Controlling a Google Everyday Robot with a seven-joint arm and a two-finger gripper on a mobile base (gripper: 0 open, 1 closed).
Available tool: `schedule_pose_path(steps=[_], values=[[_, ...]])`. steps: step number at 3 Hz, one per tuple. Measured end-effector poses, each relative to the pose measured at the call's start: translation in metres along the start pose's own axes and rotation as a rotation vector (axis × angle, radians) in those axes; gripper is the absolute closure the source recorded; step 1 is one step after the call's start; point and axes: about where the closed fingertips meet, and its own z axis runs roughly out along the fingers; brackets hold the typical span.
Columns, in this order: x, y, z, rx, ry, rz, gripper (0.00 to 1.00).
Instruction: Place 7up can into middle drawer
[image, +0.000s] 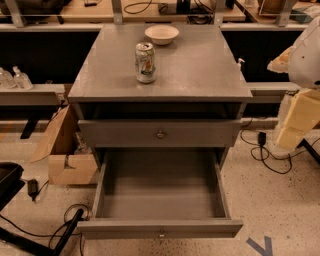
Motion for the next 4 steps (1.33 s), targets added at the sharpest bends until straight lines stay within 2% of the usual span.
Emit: schedule_pose_path(steps=[1,2,3,4], values=[[-0.001,-0.001,0.0,0.003,-0.002,-0.001,0.0],[-0.017,-0.02,0.012,0.017,-0.087,-0.01,0.0],[-0.066,-0.078,0.047,0.044,-0.339,-0.017,0.0],[-0.1,-0.114,0.065,0.063,-0.503,-0.023,0.0]])
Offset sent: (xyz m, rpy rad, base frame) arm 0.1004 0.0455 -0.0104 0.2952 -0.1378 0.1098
